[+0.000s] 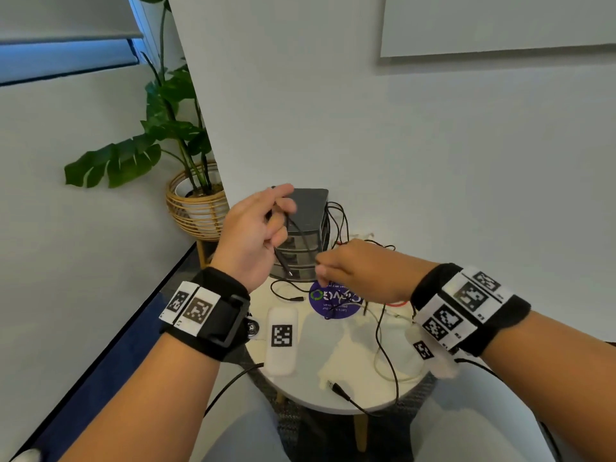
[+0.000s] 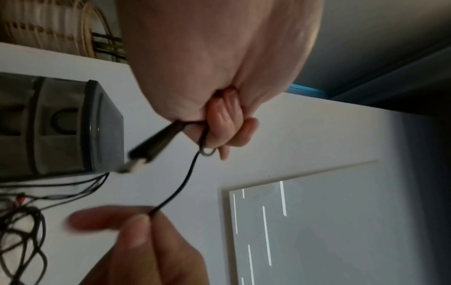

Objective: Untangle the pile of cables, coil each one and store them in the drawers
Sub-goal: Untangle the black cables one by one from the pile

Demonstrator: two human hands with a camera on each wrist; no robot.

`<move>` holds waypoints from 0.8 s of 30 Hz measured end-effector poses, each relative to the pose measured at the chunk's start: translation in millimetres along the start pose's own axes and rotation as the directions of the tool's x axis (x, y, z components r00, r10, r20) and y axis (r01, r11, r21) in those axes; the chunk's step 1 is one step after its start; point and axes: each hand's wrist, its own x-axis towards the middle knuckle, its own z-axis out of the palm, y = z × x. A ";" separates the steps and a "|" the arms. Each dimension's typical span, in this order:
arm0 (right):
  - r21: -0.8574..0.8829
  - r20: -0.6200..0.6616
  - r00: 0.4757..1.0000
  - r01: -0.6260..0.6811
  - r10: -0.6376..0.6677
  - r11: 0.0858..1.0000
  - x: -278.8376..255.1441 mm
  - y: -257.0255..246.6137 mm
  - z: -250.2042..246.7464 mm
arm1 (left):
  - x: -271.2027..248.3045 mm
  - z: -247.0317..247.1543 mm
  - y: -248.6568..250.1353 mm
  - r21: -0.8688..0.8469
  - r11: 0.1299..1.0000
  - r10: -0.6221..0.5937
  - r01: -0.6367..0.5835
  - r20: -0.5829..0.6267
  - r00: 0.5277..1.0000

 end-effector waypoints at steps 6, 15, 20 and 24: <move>-0.006 -0.111 0.959 0.261 -0.260 0.965 1.3 -28.6 -51.9 | -6.8 8.6 -8.9 0.513 0.848 0.063 -0.128 0.142 0.988; 0.228 -0.427 0.904 0.121 -0.012 0.966 9.6 10.2 -74.4 | -15.3 11.3 14.3 0.099 0.994 -0.002 -0.043 0.417 0.909; 0.252 -0.173 0.985 0.067 -0.023 0.966 10.1 -0.1 -18.2 | -12.0 16.5 19.3 0.003 0.989 0.142 -0.146 0.204 0.969; 0.156 -0.020 0.988 0.153 -0.152 0.976 3.5 -22.8 -36.1 | -8.6 16.7 13.5 0.178 0.972 0.132 -0.151 0.118 0.984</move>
